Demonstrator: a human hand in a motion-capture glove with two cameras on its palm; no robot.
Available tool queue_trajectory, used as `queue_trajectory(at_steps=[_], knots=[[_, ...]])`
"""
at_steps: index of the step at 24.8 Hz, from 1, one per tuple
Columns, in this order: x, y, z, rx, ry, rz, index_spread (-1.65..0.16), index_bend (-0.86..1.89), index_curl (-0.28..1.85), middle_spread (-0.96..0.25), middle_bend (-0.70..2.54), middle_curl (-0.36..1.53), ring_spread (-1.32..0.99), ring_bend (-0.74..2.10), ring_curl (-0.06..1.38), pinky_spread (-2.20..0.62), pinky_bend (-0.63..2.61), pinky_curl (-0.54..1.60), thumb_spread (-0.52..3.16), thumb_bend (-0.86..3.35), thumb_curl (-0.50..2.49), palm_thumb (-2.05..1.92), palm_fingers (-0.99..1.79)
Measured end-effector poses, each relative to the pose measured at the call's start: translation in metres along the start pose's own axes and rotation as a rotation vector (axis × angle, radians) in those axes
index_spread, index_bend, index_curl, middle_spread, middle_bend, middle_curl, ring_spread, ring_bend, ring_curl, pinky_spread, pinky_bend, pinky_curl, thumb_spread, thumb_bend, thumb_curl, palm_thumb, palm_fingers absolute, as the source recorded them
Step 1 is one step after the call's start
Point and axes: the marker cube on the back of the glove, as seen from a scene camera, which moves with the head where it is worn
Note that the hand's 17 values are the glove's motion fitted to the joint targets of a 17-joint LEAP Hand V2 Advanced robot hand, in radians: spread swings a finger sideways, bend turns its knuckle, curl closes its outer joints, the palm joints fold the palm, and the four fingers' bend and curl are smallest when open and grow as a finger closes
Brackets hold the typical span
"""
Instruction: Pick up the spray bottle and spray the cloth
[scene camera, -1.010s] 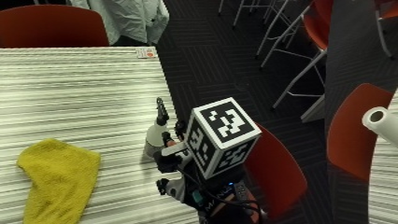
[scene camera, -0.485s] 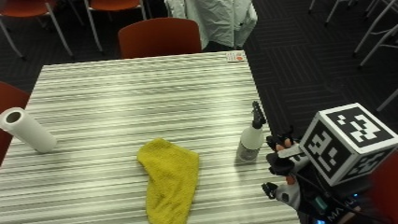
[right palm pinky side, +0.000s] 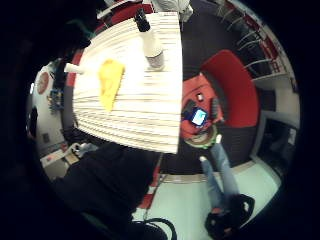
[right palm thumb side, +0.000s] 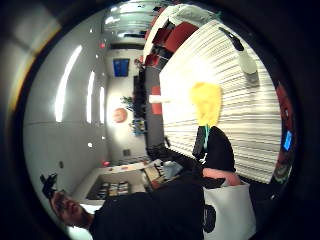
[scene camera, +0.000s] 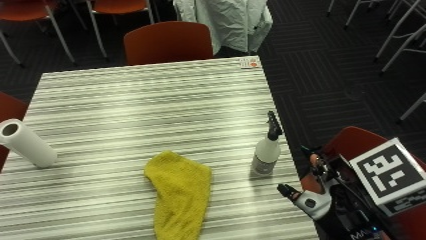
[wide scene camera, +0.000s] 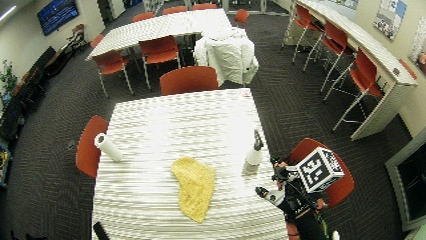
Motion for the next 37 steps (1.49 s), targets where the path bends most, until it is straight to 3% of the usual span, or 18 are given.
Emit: queue_trajectory(at_steps=[3, 11, 18, 29, 37], knots=[[0.008, 0.002, 0.006, 0.017, -0.113, 0.039, -0.35, 0.11, 0.22, 0.0, 0.19, 0.26, 0.08, 0.47, 0.3, 0.14, 0.57, 0.36, 1.04, 0.15, 0.42, 0.73, 0.33], [0.012, 0.01, 0.037, 0.15, -0.697, 0.191, -0.35, 0.12, 0.22, 0.01, 0.19, 0.29, 0.1, 0.45, 0.32, 0.14, 0.59, 0.38, 1.06, 0.1, 0.44, 0.75, 0.25], [0.027, 0.005, 0.057, 0.156, -0.704, 0.232, -0.35, 0.12, 0.22, 0.02, 0.19, 0.3, 0.11, 0.46, 0.32, 0.14, 0.6, 0.38, 1.06, 0.06, 0.46, 0.76, 0.24], [0.089, -0.052, 0.126, 0.18, -0.668, 0.429, -0.35, 0.14, 0.23, 0.01, 0.19, 0.32, 0.11, 0.46, 0.34, 0.15, 0.58, 0.39, 1.06, 0.02, 0.49, 0.8, 0.24], [0.111, -0.055, 0.161, 0.187, -0.699, 0.543, -0.34, 0.14, 0.24, -0.01, 0.19, 0.33, 0.11, 0.45, 0.34, 0.15, 0.57, 0.39, 1.05, -0.01, 0.5, 0.83, 0.24]])
